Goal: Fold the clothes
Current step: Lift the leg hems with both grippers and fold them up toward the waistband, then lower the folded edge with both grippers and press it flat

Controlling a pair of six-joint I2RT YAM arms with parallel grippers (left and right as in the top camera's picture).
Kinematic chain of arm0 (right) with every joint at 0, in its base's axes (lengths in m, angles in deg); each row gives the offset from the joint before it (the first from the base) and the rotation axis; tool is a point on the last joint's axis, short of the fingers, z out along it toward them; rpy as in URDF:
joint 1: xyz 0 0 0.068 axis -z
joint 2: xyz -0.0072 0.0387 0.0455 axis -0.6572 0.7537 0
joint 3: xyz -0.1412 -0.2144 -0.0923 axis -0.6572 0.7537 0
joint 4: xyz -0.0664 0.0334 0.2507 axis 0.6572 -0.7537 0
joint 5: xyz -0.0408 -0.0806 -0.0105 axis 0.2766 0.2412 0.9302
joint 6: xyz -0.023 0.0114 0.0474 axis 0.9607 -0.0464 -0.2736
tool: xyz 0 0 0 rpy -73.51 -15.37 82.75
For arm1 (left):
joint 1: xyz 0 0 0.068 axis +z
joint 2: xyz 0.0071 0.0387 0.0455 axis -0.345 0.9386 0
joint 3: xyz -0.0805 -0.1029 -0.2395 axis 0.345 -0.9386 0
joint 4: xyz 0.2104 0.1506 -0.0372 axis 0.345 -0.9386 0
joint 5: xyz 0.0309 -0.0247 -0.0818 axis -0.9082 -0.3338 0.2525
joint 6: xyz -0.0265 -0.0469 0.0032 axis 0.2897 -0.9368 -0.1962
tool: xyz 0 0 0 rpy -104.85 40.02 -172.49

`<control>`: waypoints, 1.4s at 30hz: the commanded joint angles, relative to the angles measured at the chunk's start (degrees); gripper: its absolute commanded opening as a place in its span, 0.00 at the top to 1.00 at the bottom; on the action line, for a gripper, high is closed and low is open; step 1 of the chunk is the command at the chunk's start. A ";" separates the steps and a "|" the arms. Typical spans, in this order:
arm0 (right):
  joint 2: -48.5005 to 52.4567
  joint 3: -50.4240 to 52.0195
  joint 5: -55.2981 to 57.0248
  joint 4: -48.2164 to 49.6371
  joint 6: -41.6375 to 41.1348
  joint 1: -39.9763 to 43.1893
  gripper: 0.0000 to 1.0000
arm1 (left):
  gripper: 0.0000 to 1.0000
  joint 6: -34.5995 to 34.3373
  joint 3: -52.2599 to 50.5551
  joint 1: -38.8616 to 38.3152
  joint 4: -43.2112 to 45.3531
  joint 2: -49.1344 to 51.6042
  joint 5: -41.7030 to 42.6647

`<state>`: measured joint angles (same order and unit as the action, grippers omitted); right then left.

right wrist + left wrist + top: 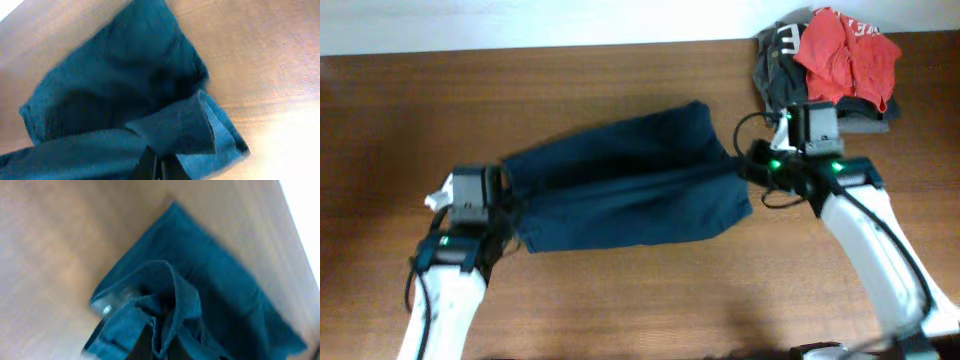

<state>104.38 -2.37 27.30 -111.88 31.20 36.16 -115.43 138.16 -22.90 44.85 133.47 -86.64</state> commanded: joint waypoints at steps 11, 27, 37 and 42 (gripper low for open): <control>11.37 -0.50 4.68 24.87 9.68 -4.26 0.96 | 0.99 0.48 -0.22 1.14 21.73 10.03 -18.95; 24.24 -0.52 7.67 48.13 10.75 -6.69 0.00 | 0.01 4.11 -0.22 1.14 50.95 32.00 -22.95; 22.99 -5.62 1.68 37.18 20.17 -6.69 0.01 | 0.01 23.19 4.00 1.14 45.07 26.01 -12.48; 22.99 -10.21 0.39 26.29 25.03 -6.69 0.01 | 0.01 30.99 6.40 1.14 37.81 23.80 -3.61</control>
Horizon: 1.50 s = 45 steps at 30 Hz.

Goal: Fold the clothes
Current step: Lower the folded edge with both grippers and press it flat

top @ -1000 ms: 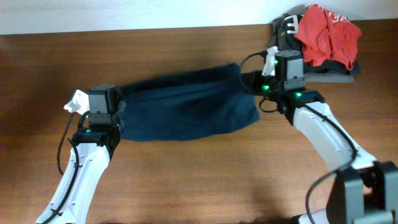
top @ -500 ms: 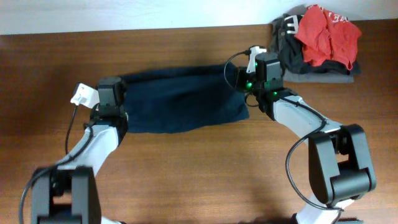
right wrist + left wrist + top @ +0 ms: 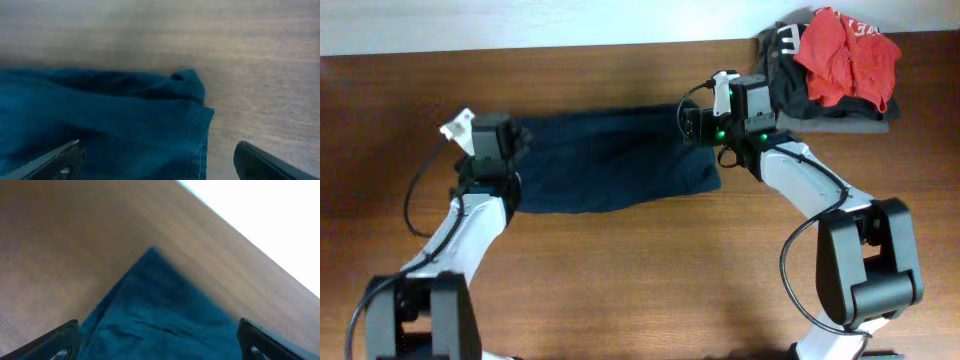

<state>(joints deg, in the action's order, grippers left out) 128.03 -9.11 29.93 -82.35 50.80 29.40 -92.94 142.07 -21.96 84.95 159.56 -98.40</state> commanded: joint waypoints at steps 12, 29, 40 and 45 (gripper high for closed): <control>-0.61 -7.58 -5.51 -17.18 8.22 0.07 0.20 | 0.01 10.99 2.82 0.24 -13.29 -1.27 11.98; 11.30 -7.52 -5.20 -10.75 5.01 -3.98 0.96 | 0.59 12.55 2.82 1.68 -21.31 -1.22 12.61; 15.58 -7.54 -0.98 -9.53 5.27 -2.91 0.96 | 0.14 21.92 2.82 9.64 -16.37 0.39 18.95; 17.11 -7.52 -0.98 -9.90 6.19 -2.91 0.96 | 0.13 26.53 2.84 14.64 -12.15 4.72 31.12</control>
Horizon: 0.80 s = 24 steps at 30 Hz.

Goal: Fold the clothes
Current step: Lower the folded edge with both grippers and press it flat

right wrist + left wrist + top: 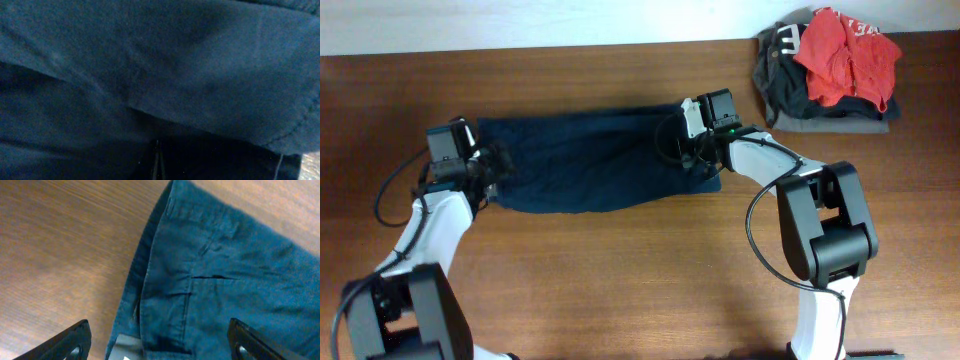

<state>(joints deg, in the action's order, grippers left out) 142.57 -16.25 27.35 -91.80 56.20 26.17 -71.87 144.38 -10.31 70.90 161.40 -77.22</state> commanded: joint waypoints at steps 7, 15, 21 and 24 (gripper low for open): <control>2.67 -0.37 1.55 -1.05 0.94 0.33 0.96 | 0.17 15.87 0.52 5.68 3.89 6.82 15.65; 2.67 -0.37 1.57 -0.96 0.94 0.33 0.96 | 0.36 17.33 0.52 4.94 5.40 11.43 15.63; 2.69 -0.37 1.57 -1.62 0.94 0.31 0.96 | 0.37 17.29 0.52 4.92 9.64 13.55 15.47; 2.71 -0.37 1.55 -2.34 0.94 0.31 0.96 | 0.37 16.87 0.52 4.81 11.02 15.21 15.54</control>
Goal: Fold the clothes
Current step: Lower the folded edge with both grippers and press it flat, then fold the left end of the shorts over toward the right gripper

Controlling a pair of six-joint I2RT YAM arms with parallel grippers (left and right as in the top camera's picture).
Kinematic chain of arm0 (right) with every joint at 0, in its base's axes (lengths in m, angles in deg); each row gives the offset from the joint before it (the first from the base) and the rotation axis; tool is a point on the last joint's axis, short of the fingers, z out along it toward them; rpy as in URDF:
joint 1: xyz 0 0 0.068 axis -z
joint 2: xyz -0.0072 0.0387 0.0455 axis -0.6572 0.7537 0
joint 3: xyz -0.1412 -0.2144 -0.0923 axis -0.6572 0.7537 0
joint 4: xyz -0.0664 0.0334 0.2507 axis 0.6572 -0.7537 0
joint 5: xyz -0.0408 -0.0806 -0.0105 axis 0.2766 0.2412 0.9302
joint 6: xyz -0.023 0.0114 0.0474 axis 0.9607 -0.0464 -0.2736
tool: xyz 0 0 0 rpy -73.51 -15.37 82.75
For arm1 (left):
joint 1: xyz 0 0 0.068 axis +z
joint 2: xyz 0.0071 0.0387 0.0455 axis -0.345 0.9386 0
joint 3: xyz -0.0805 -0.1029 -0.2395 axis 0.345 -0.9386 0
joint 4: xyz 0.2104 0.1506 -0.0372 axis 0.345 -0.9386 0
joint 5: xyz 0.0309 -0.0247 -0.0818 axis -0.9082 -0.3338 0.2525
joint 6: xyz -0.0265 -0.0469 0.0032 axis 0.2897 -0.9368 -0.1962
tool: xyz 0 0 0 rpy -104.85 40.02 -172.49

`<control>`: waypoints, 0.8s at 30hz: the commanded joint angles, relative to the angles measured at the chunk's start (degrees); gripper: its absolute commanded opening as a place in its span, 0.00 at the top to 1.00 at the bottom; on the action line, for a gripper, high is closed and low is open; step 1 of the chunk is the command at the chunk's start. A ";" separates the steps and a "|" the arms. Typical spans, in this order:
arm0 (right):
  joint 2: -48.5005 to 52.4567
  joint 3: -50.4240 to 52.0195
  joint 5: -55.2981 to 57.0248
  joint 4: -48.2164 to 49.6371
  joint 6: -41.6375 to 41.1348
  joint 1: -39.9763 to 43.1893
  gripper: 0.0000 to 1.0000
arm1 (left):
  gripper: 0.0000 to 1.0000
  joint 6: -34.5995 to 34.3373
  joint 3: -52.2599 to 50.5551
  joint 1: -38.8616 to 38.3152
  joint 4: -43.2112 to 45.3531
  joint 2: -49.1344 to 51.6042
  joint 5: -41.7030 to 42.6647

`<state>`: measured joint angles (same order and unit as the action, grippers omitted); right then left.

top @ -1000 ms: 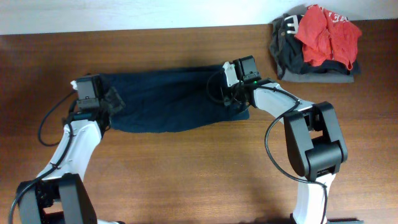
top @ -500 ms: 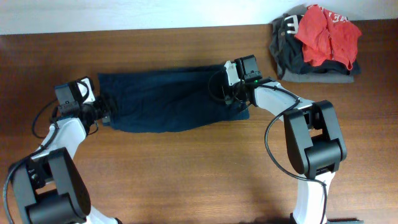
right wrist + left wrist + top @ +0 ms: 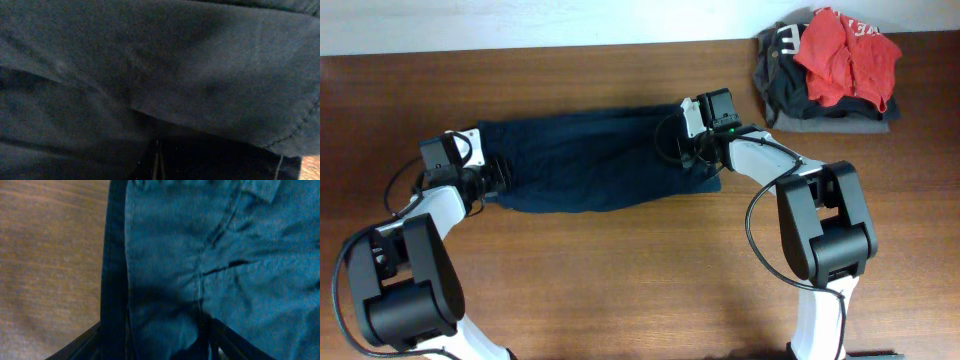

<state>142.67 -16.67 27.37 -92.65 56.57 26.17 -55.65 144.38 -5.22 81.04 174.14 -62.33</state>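
Note:
Dark blue shorts point(image 3: 590, 160) lie folded lengthwise on the wooden table point(image 3: 620, 290), a little left of centre. My left gripper point(image 3: 492, 172) is down on their left end. In the left wrist view its fingers point(image 3: 95, 342) straddle the waistband edge of the shorts point(image 3: 225, 255), open with cloth bunched between them. My right gripper point(image 3: 692, 150) rests on the right end. In the right wrist view the shorts point(image 3: 150, 60) fill the frame and the gripper point(image 3: 157, 160) is shut on dark cloth, with only a thin seam between the fingertips.
A pile of other clothes point(image 3: 835, 65), red on top of dark grey, sits at the table's back right corner. Bare wood point(image 3: 45, 255) shows left of the shorts. The table's far edge meets a white wall just behind the shorts.
My left gripper has shifted slightly left and come closer to the shorts' left end, its fingers nearer together around the waistband. The right gripper and the shorts have not moved.
First both grippers were shut on the ends of the shorts, spread nearer the front. Then the shorts lay folded farther back, with both grippers open at their far corners. Then the right was shut on the right end and the left open over the waistband, where it now straddles cloth.

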 commanded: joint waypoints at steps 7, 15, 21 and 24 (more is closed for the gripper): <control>2.89 0.09 1.51 -3.15 0.55 0.26 0.96 | 0.99 0.46 0.52 -2.93 1.66 6.12 5.38; 3.56 0.09 1.36 -4.90 -0.44 0.26 0.96 | 1.00 -3.96 0.55 -3.32 0.20 -3.82 8.70; 6.10 0.09 1.29 -7.10 -1.20 0.33 0.96 | 1.00 -4.15 0.55 -3.30 -4.09 -16.02 6.05; 6.10 0.09 1.09 -8.28 -1.22 0.33 0.96 | 1.00 -4.13 0.59 -3.30 -7.72 -20.48 4.15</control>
<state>143.55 -19.07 26.87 -97.94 56.01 26.39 -58.95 145.06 -8.56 74.90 158.60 -56.47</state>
